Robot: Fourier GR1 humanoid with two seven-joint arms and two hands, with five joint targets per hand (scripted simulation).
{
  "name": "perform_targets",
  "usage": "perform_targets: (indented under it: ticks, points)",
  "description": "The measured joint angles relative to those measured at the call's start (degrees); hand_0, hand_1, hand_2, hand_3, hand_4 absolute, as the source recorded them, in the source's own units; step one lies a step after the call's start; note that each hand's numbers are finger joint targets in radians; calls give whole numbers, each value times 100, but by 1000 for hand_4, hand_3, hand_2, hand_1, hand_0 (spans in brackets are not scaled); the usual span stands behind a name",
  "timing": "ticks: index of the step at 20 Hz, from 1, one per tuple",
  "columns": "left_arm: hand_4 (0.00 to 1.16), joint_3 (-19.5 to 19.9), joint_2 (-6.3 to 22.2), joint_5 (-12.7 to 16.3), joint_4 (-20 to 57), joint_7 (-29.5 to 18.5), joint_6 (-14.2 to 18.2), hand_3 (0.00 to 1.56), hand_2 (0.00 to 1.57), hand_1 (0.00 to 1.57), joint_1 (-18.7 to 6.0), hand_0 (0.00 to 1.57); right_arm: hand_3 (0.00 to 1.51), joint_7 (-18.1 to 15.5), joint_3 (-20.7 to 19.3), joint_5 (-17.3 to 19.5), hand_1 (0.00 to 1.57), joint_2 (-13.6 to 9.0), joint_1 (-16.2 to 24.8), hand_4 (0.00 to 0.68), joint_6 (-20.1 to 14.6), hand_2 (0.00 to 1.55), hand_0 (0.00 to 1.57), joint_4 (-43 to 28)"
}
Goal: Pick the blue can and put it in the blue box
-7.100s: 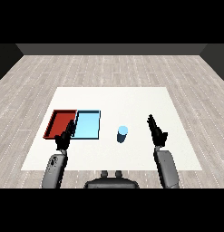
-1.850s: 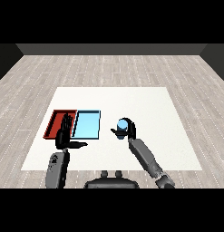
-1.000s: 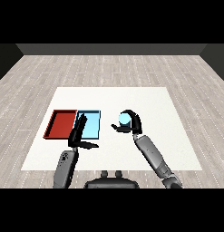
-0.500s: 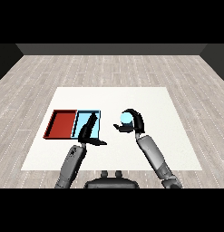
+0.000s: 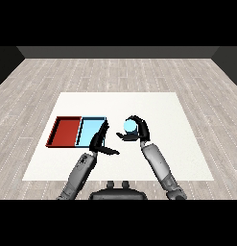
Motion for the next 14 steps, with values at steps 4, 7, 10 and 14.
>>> perform_targets:
  ticks: [4,7,10,14]
  points:
    - [0,-39,22,99,100,-33,22,0,0,0,6,0,1400,57,-113,125,1492,108,-30,606,186,1469,1492,-110]
    - [0,-239,12,298,317,-130,216,0,0,0,-136,0,1400,-30,-140,164,1480,209,-211,603,188,1467,1480,110]
    - [0,-367,5,464,463,-155,368,0,0,0,-253,0,1399,-103,-56,194,1486,250,-57,610,201,1466,1486,9]
    - [0,-457,2,597,749,-307,440,0,0,0,-357,0,1393,-74,-84,122,1479,282,-40,605,277,1459,1479,-96]
